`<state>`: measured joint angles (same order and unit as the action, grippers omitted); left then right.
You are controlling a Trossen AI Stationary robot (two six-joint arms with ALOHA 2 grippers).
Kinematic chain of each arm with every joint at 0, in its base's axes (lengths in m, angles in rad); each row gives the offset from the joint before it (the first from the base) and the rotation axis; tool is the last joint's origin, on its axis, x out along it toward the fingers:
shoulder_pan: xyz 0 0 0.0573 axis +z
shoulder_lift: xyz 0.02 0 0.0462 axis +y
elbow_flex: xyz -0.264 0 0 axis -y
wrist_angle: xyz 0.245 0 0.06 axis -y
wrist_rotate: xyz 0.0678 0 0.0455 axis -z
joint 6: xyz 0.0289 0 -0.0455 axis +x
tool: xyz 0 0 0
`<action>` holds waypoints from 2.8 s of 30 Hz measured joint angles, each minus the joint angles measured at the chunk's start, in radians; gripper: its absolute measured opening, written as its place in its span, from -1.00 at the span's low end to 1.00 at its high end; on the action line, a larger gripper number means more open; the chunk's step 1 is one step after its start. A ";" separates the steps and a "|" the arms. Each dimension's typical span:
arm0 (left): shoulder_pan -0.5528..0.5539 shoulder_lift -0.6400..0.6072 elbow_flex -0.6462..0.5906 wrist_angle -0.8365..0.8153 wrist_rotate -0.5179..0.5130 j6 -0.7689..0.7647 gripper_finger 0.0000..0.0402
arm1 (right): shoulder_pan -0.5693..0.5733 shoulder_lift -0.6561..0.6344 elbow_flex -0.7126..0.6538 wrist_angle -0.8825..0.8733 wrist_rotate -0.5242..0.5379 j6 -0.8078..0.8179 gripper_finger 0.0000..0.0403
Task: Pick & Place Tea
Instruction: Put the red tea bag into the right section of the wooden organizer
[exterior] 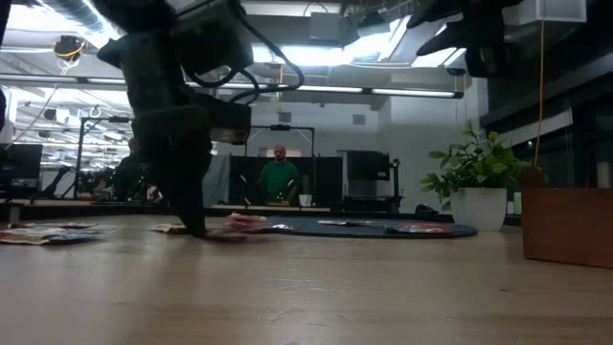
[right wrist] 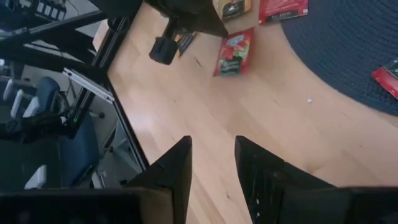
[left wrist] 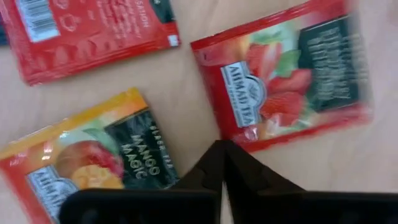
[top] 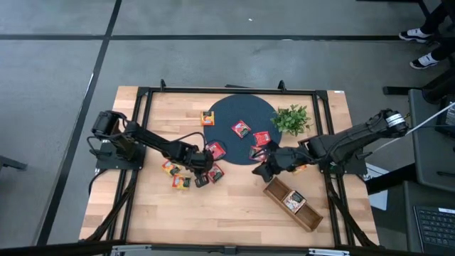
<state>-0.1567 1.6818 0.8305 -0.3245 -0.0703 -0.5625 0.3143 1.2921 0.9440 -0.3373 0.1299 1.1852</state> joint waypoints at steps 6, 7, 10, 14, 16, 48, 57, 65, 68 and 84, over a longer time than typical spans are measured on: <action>0.003 -0.002 -0.020 0.041 0.027 0.027 -0.99 | -0.024 0.066 0.000 0.060 -0.005 0.111 -0.38; 0.003 -0.002 -0.021 0.048 0.029 0.029 -0.99 | -0.028 0.085 0.000 0.075 -0.015 0.119 -0.38; 0.003 0.002 -0.022 0.079 0.047 0.029 -0.99 | -0.042 0.162 0.000 0.156 -0.064 0.164 -0.38; 0.003 0.004 -0.022 0.100 0.081 0.027 -0.99 | -0.067 0.274 0.000 0.318 -0.138 0.170 -0.38; 0.002 0.004 -0.022 0.102 0.089 0.027 -0.99 | -0.082 0.326 0.000 0.392 -0.159 0.174 -0.38; -0.018 0.006 -0.024 0.148 0.106 0.034 -0.99 | -0.185 0.662 0.001 0.581 -0.158 0.218 -0.38; -0.018 0.025 -0.023 0.163 0.103 0.033 -0.99 | -0.190 0.664 0.001 0.585 -0.161 0.197 -0.38; -0.018 0.037 -0.022 0.182 0.110 0.026 -0.99 | -0.191 0.666 0.001 0.603 -0.154 0.196 -0.38; -0.018 0.038 -0.022 0.183 0.110 0.026 -0.99 | -0.193 0.667 0.000 0.618 -0.128 0.194 -0.38; -0.019 0.039 -0.022 0.183 0.098 0.034 -0.97 | -0.193 0.667 0.000 0.625 -0.126 0.194 -0.58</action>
<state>-0.1753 1.7210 0.8089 -0.1415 0.0273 -0.5285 0.1211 1.9591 0.9440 0.2882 0.0041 1.3792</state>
